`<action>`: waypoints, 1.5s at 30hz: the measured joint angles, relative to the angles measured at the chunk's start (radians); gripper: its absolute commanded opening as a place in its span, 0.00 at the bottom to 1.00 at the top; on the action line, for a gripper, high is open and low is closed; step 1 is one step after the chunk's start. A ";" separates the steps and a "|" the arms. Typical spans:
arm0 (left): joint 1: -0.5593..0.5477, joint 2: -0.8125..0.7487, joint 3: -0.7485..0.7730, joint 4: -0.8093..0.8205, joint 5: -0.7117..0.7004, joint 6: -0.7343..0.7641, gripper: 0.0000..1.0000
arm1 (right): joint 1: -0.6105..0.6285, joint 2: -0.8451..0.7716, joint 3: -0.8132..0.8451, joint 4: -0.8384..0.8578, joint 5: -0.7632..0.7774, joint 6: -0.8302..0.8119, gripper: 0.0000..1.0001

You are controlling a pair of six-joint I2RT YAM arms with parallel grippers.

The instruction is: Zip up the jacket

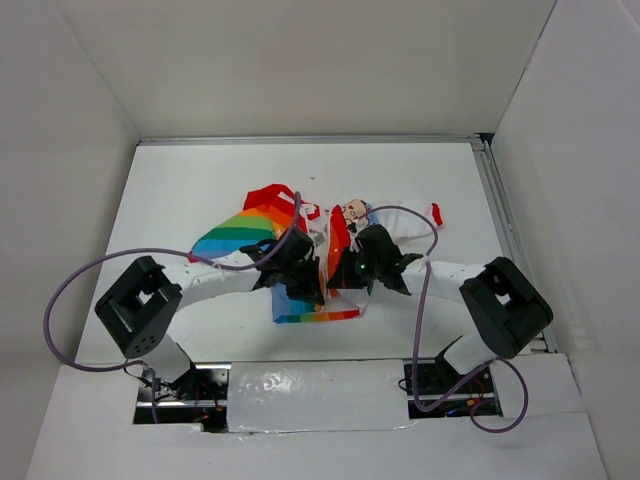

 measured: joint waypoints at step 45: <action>0.028 -0.396 -0.011 0.065 -0.070 -0.057 0.00 | -0.052 -0.615 -0.065 -0.147 0.109 -0.017 0.00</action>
